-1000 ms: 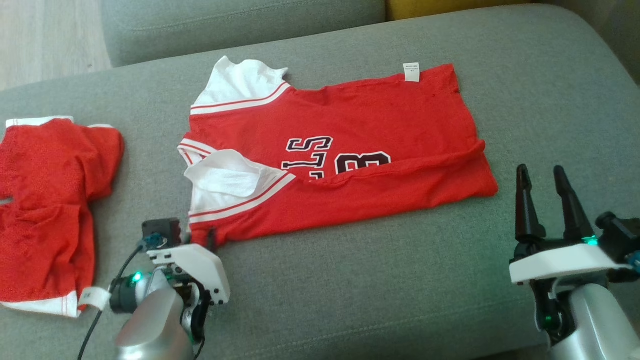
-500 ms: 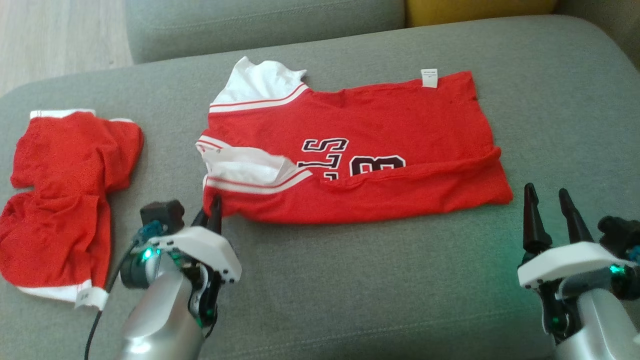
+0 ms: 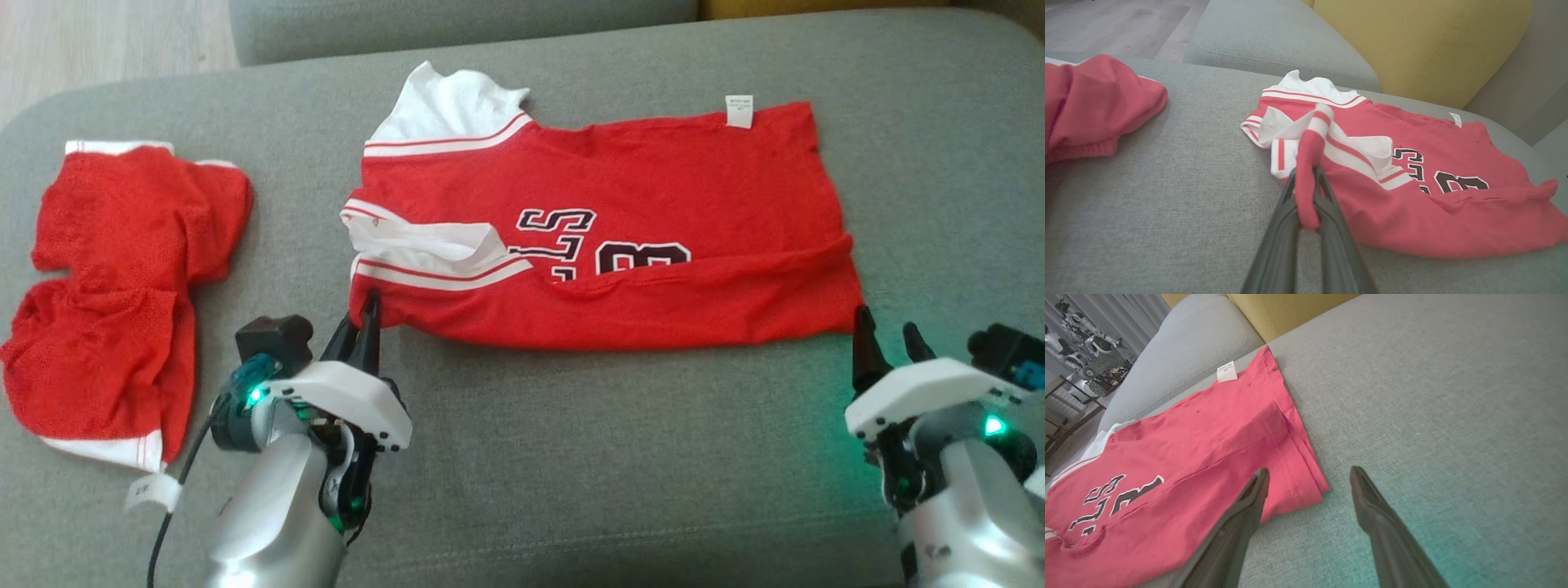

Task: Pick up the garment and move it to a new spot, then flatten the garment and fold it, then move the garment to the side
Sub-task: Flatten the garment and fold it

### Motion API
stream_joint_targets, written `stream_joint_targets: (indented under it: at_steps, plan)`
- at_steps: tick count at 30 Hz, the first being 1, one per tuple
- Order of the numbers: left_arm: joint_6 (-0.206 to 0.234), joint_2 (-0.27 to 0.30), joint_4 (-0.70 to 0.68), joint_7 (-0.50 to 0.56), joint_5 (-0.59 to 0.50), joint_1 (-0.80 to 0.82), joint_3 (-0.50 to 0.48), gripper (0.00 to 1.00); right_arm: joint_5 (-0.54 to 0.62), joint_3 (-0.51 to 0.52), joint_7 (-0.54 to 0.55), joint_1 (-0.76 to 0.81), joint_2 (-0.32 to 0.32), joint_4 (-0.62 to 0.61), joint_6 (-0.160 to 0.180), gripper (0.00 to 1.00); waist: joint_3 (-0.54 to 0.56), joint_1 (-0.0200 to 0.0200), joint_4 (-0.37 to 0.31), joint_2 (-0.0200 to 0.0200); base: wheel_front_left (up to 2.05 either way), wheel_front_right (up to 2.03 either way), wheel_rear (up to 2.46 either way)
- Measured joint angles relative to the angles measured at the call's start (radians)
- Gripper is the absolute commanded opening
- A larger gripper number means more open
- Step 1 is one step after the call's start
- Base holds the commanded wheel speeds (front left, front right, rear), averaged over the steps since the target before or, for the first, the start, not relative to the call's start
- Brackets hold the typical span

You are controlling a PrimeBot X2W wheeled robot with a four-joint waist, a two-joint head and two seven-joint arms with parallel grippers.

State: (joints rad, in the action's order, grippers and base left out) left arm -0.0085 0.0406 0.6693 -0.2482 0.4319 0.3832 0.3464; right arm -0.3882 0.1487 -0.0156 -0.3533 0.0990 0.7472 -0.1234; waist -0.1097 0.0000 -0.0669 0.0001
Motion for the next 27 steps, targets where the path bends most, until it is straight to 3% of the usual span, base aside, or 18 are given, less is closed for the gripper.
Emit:
stream_joint_targets:
  at_steps: [12, 14, 15, 22, 27]
  plan:
    - [0.001, 0.004, -0.060, 0.024, -0.002, 0.001, 0.027, 0.00, 0.058, 0.022, 0.013, -0.163, 0.027, 0.219, 0.000, 1.00, -0.069, 0.0001, 0.041, 0.0000, 0.00, 0.00, 0.00]
    - [0.001, 0.006, -0.062, 0.026, -0.002, 0.001, 0.027, 0.00, 0.058, 0.003, 0.024, -0.181, 0.033, 0.237, 0.000, 0.05, -0.073, 0.0001, 0.046, 0.0000, 0.00, 0.00, 0.00]
    - [0.002, 0.008, -0.062, 0.027, -0.002, 0.001, 0.027, 0.00, 0.055, -0.006, 0.025, -0.188, 0.035, 0.243, 0.000, 0.00, -0.072, 0.0002, 0.047, 0.0000, 0.00, 0.00, 0.00]
    - [0.015, 0.021, -0.031, 0.036, 0.002, -0.005, 0.026, 0.00, 0.009, -0.085, 0.035, -0.185, 0.049, 0.257, 0.000, 0.00, -0.033, 0.0001, 0.048, 0.0000, 0.00, 0.00, 0.00]
    - [0.008, 0.029, 0.007, 0.060, 0.003, -0.052, 0.034, 0.00, -0.055, -0.173, 0.089, -0.146, 0.096, 0.222, 0.000, 0.00, 0.022, 0.0001, 0.044, 0.0000, 0.00, 0.00, 0.00]
